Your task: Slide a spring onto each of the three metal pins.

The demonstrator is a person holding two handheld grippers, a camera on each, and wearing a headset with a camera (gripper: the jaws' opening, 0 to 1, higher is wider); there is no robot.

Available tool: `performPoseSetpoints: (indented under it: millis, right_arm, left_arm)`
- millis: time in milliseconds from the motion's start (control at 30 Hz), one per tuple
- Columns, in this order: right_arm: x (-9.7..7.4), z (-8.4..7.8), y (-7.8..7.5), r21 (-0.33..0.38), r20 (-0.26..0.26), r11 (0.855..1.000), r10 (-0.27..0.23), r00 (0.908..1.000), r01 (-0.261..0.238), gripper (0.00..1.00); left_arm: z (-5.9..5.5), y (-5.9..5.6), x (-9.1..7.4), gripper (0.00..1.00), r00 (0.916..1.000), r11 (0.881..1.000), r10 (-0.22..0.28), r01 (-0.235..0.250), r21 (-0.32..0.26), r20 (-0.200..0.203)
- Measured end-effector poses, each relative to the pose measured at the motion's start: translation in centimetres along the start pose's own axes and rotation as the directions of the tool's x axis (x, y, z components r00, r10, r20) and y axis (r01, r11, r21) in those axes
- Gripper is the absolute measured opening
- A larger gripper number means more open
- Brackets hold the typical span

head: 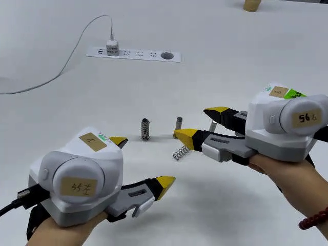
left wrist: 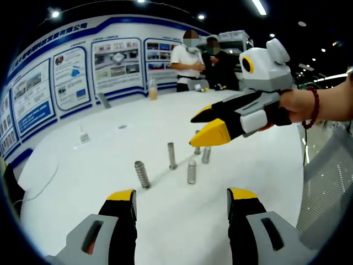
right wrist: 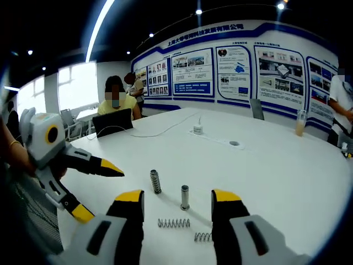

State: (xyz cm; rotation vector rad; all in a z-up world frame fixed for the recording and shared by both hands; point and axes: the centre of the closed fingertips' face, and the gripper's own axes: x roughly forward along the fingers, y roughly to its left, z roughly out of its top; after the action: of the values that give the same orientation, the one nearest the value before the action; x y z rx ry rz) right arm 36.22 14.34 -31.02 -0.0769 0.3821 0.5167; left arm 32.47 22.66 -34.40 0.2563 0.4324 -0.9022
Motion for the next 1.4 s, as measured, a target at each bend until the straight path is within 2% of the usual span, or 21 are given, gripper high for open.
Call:
performPoseSetpoints:
  millis: [233,467,700,1100,1267,1400]
  right_arm:
    - [-1.6,-0.6,-1.1,0.011,0.006,1.000,-0.019,0.9998,0.019,0.50]
    - [-2.6,-1.3,-1.4,0.015,0.004,1.000,-0.006,1.0000,0.006,0.52]
    - [-3.1,-1.9,-1.5,0.020,0.001,1.000,-0.001,1.0000,0.001,0.54]
    - [-3.7,-3.2,-0.9,0.033,-0.011,0.999,0.018,0.9998,-0.018,0.54]
    - [-3.8,-3.6,-0.9,0.047,-0.015,0.999,0.012,0.9998,-0.011,0.54]
    - [-4.0,-3.9,-1.3,0.062,-0.017,0.998,-0.005,0.9998,0.006,0.54]
  left_arm:
    - [0.0,0.1,1.3,0.58,0.9999,1.000,-0.009,0.009,-0.001,-0.012]
    - [-0.1,-0.1,2.4,0.53,0.9995,1.000,-0.024,0.024,-0.004,-0.019]
    - [-0.3,-0.6,3.8,0.48,0.9979,0.998,-0.055,0.055,0.020,-0.036]
    - [-0.9,-0.9,6.2,0.37,0.9954,0.997,-0.075,0.077,0.025,-0.060]
    - [-1.1,-1.1,7.0,0.32,0.9939,0.996,-0.089,0.090,0.009,-0.065]
    - [-1.3,-1.2,7.7,0.28,0.9931,0.995,-0.093,0.094,0.017,-0.072]
